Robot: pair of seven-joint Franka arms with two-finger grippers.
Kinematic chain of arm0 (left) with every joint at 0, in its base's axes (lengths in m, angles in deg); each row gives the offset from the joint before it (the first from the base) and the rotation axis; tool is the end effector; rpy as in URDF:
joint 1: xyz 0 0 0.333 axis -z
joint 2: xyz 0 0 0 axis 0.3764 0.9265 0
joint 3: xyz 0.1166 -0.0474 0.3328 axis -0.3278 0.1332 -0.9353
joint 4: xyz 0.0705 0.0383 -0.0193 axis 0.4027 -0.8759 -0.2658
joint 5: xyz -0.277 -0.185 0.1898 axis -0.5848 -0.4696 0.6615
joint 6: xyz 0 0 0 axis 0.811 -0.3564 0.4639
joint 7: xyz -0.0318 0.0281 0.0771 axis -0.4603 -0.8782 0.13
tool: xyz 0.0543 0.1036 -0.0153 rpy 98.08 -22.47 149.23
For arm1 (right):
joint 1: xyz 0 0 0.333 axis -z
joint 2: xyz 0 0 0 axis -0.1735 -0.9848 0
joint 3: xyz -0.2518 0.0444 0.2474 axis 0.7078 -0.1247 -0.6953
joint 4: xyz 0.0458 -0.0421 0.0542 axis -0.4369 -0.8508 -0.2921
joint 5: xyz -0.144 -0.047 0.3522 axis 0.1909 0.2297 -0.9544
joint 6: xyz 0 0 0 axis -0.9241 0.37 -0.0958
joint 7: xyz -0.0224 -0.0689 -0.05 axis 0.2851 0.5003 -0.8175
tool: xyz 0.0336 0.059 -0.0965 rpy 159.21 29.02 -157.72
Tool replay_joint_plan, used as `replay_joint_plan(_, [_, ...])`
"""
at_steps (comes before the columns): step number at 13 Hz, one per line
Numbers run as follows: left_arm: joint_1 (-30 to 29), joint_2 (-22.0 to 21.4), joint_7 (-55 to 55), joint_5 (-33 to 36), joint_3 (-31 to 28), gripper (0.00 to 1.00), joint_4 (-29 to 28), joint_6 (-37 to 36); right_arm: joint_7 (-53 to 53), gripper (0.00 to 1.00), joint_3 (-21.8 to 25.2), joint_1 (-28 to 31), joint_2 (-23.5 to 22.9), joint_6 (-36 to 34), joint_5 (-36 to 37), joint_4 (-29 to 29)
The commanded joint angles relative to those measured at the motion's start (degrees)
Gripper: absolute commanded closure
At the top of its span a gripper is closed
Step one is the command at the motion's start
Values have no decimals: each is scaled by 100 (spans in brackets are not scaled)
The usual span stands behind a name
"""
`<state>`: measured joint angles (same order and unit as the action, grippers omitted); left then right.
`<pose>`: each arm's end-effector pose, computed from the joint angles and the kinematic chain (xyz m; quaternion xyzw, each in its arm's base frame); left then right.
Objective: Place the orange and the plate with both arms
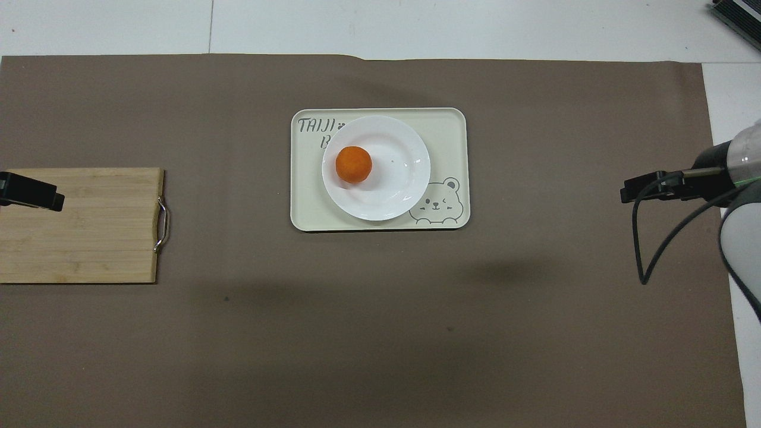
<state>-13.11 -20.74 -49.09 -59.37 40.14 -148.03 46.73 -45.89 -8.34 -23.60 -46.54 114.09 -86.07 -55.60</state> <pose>0.5390 -0.0050 0.6696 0.9961 -0.0882 -0.0060 0.0041 0.5549 -0.0136 0.6142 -0.9997 -0.0121 -0.0012 0.0227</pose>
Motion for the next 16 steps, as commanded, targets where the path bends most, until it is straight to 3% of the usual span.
replay_joint_plan(1, [-3, -147, -10, -40, -14, 0, -143, -29, 150, 0, -445, 558, -55, -334, 94, 356])
replay_joint_plan(3, [-3, -147, -1, -40, -14, 0, -143, -29, 203, 0, -1034, 1086, -55, -370, 120, 366])
replay_joint_plan(6, [-3, -147, -10, -40, -5, 0, -143, -38, 212, 0, -1501, 1579, 6, -370, 111, 366])
replay_joint_plan(16, [-3, -147, -10, -40, -5, 0, -143, -29, 168, 0, -1538, 1493, 182, -414, 137, 278])
